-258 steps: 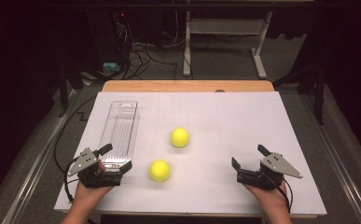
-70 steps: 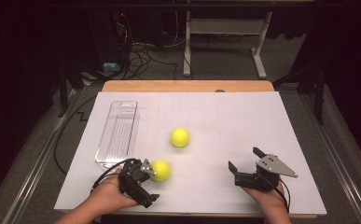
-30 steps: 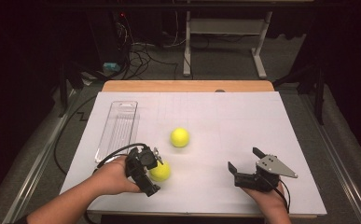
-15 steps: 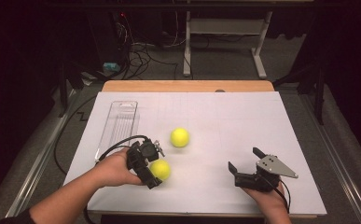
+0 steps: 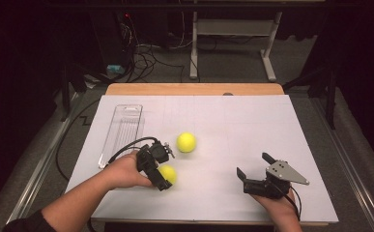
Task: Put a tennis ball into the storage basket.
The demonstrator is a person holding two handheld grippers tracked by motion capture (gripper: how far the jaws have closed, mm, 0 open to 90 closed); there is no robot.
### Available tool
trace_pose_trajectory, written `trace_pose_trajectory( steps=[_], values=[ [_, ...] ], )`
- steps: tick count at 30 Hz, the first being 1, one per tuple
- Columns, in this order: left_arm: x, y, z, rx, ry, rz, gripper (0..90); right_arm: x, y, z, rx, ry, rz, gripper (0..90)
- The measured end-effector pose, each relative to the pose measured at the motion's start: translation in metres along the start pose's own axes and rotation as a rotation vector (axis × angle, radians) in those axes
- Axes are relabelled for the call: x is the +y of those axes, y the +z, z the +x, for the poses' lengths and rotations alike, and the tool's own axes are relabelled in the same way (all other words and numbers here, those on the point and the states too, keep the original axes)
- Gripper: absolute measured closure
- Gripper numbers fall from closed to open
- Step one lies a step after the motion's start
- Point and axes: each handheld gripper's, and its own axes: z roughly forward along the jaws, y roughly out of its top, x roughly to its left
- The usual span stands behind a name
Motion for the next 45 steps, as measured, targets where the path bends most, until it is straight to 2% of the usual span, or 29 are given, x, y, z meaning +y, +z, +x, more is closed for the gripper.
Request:
trace_pose_trajectory(
  steps=[5,12,18,37,45],
  values=[
    [0.003,0.006,0.001,-0.002,-0.004,0.026,0.9,0.000,0.000,0.000,0.000,0.000,-0.001,0.0],
    [0.003,0.012,0.003,-0.016,-0.016,0.036,4.1,0.000,0.000,0.000,0.000,-0.001,-0.001,0.0],
    [0.002,0.015,0.005,-0.034,-0.022,0.030,9.3,0.000,0.000,0.000,-0.001,-0.002,0.002,0.0],
    [0.003,0.020,0.007,-0.044,-0.037,0.037,24.4,0.000,0.000,0.001,0.001,-0.004,0.002,0.0],
    [0.003,0.020,0.007,-0.043,-0.040,0.036,25.9,0.000,0.000,0.001,0.001,-0.004,0.002,0.0]
  ],
)
